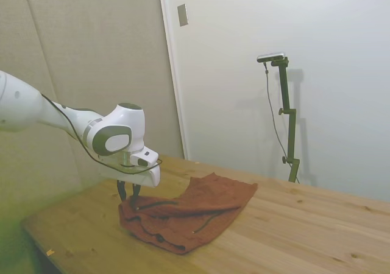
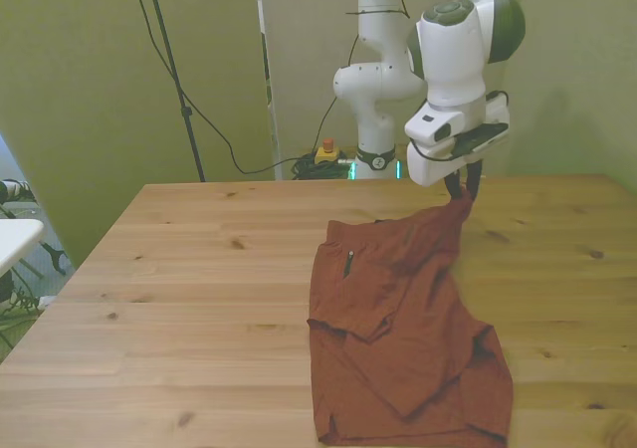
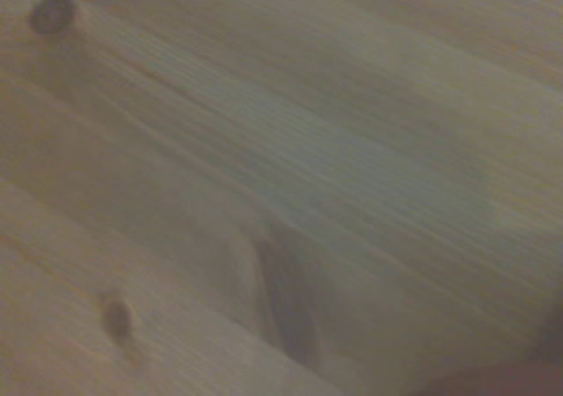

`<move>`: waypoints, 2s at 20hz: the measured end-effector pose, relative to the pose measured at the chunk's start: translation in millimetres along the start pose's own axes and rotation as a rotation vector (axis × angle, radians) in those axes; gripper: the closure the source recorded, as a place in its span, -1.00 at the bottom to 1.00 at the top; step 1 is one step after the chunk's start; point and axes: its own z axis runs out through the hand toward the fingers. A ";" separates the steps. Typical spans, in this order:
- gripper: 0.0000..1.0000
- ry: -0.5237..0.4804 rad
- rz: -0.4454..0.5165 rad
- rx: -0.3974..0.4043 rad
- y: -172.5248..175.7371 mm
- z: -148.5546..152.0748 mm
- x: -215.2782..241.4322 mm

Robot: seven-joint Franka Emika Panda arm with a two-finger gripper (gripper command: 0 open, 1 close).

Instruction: Unfold the shorts

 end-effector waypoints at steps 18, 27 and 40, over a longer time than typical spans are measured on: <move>-1.00 0.230 0.554 0.128 141.9 -91.7 141.7; -1.00 0.204 0.973 0.285 265.2 -72.4 212.0; 1.00 0.057 0.915 0.450 253.8 -47.6 235.0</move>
